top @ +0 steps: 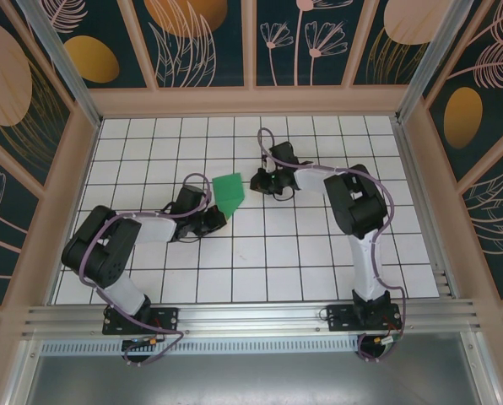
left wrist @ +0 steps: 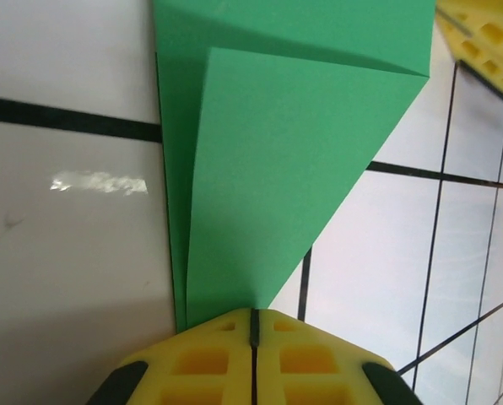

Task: Fold a paper plane with a square sheet of paper (pick it up from the middle)
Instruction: Third fold the triangle at the center of the table, then move the paper to the center of the table.

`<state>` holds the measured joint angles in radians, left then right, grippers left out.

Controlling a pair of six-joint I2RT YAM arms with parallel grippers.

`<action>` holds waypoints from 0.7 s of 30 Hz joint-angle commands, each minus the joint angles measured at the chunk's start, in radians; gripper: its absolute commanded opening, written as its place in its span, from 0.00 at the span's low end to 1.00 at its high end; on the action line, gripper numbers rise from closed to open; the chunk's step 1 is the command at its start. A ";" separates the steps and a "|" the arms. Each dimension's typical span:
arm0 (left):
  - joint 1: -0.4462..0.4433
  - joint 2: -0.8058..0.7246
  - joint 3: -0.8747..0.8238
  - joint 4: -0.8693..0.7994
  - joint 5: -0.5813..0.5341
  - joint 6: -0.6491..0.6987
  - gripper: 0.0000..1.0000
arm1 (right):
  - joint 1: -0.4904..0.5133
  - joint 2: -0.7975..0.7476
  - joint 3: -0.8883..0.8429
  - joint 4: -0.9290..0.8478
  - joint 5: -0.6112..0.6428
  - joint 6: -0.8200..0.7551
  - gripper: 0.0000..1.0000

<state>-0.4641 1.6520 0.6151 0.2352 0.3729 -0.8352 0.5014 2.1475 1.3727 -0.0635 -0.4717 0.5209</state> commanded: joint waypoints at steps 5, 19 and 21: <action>-0.001 -0.125 0.053 -0.061 -0.008 0.031 0.30 | 0.040 -0.168 -0.122 0.057 0.026 0.058 0.29; 0.002 -0.039 0.130 -0.042 -0.196 0.045 0.31 | 0.115 -0.146 -0.175 0.114 -0.017 0.191 0.44; 0.005 -0.024 0.138 -0.039 -0.221 0.045 0.29 | 0.117 -0.140 -0.174 0.114 -0.015 0.200 0.45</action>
<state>-0.4641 1.6047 0.7208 0.1822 0.2108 -0.8082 0.6136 1.9907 1.2118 0.0227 -0.4763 0.6895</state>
